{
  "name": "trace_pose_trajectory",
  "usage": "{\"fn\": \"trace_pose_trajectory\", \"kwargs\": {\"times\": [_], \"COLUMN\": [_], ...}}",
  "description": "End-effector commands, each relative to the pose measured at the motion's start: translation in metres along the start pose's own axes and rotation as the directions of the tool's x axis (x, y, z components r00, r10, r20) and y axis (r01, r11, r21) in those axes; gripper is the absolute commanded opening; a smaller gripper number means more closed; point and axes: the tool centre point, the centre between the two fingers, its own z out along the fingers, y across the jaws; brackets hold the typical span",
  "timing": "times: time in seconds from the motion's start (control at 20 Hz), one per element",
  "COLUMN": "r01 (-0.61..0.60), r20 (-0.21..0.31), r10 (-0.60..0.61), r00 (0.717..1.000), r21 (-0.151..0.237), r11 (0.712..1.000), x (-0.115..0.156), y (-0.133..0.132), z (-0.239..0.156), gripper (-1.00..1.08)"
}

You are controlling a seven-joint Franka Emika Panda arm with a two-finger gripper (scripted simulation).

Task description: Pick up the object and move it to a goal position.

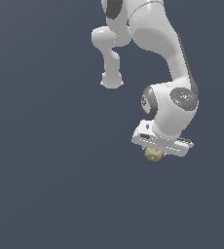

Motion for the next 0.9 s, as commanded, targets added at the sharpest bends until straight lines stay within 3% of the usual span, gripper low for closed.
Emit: {"fn": "trace_pose_trajectory", "kwargs": {"times": [0.0, 0.4, 0.85], "r01": [-0.001, -0.001, -0.001], "r20": [0.0, 0.0, 0.0], "r10": [0.001, 0.001, 0.001], "r00": [1.0, 1.0, 1.0], "r21": [-0.001, -0.001, 0.0], "r11": [1.0, 1.0, 1.0], "x": [-0.002, -0.004, -0.003], "y": [-0.022, -0.062, -0.075], "z": [-0.009, -0.026, -0.031], "gripper": [-1.0, -1.0, -1.0]}}
